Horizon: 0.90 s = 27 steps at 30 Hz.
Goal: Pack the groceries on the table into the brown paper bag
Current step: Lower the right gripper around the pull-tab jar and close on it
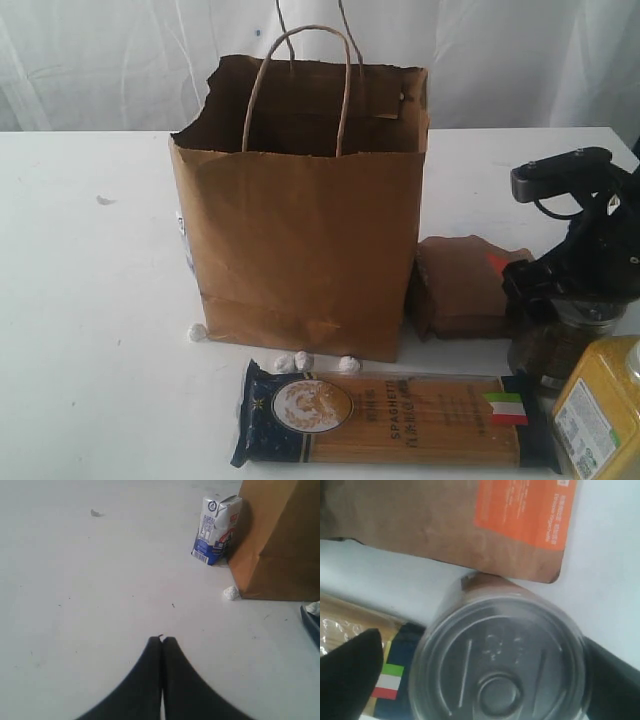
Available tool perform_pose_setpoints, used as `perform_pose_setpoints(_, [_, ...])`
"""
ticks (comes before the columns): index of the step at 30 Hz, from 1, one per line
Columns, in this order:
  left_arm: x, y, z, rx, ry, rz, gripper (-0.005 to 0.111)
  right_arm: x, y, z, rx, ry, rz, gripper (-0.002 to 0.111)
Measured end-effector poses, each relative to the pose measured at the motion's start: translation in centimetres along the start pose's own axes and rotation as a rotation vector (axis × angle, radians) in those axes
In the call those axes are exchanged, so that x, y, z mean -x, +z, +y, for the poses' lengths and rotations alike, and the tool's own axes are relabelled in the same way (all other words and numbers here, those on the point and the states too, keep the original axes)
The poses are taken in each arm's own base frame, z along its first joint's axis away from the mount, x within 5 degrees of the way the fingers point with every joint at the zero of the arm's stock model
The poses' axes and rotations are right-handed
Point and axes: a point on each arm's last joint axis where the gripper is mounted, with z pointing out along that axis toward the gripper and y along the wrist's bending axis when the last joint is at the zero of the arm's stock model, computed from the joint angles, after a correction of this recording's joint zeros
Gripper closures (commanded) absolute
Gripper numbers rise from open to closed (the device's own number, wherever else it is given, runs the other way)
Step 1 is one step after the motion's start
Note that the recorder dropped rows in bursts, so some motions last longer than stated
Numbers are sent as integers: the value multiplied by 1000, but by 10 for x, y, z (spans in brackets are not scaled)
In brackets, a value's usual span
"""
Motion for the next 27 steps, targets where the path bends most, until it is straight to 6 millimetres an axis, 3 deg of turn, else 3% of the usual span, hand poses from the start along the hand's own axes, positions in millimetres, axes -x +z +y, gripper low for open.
perform_pose_setpoints(6, [0, 0, 0, 0, 0, 0, 107, 1, 0, 0, -1, 1, -14, 25])
perform_pose_setpoints(16, [0, 0, 0, 0, 2, 0, 107, 3, 0, -1, -8, -2, -36, 68])
perform_pose_setpoints(19, [0, 0, 0, 0, 2, 0, 107, 3, 0, -1, -8, 0, -34, 75])
perform_pose_setpoints(24, [0, 0, 0, 0, 2, 0, 107, 3, 0, -1, -8, 0, -32, 75])
perform_pose_setpoints(27, [0, 0, 0, 0, 2, 0, 107, 3, 0, -1, -7, 0, -30, 59])
